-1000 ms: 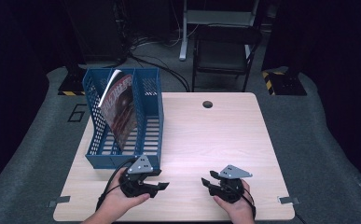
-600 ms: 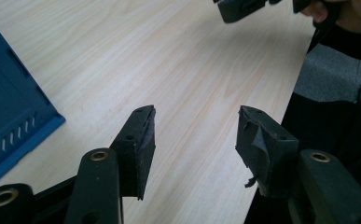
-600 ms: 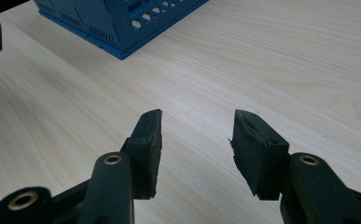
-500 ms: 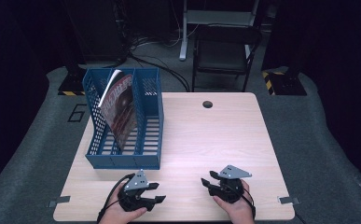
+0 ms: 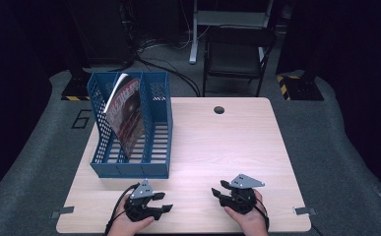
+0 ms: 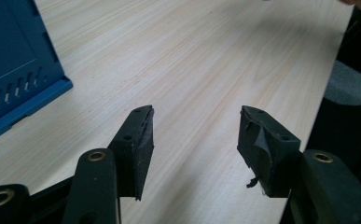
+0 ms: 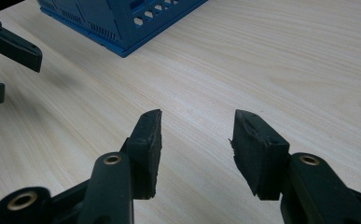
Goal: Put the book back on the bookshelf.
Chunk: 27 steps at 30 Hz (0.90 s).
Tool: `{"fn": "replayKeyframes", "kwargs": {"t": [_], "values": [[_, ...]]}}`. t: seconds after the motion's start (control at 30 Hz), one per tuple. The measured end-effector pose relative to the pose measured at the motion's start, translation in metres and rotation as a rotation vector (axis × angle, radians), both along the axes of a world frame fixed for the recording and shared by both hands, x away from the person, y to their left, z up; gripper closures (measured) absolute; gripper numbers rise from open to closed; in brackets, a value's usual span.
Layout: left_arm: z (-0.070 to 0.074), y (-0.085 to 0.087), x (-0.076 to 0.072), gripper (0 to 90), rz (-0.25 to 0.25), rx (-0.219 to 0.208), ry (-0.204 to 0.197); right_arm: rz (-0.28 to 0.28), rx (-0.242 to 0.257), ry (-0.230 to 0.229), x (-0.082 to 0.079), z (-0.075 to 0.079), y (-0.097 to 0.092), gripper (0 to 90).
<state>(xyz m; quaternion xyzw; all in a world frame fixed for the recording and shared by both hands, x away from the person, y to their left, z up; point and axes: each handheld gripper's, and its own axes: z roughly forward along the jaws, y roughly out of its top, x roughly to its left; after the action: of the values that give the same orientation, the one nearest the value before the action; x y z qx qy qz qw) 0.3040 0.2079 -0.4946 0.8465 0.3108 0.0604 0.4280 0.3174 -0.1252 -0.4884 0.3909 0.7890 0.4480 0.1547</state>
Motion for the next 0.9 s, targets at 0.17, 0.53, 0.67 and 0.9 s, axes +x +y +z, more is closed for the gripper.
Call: {"fn": "replayKeyframes", "kwargs": {"t": [0.17,0.53,0.67,0.9], "values": [[-0.004,-0.001,0.002,45.0,-0.009,0.050,-0.026,0.001,-0.005,-0.001,0.000,0.000,-0.001,52.3],[-0.012,-0.013,0.003,43.0,-0.040,0.137,-0.057,-0.007,-0.012,0.004,0.002,-0.003,-0.006,52.3],[-0.011,-0.016,0.003,42.6,-0.061,0.161,-0.069,-0.024,-0.015,0.002,0.001,-0.003,-0.009,52.2],[-0.013,-0.025,0.002,42.2,-0.089,0.185,-0.082,-0.036,-0.023,-0.002,0.000,-0.004,-0.014,52.2]]}}
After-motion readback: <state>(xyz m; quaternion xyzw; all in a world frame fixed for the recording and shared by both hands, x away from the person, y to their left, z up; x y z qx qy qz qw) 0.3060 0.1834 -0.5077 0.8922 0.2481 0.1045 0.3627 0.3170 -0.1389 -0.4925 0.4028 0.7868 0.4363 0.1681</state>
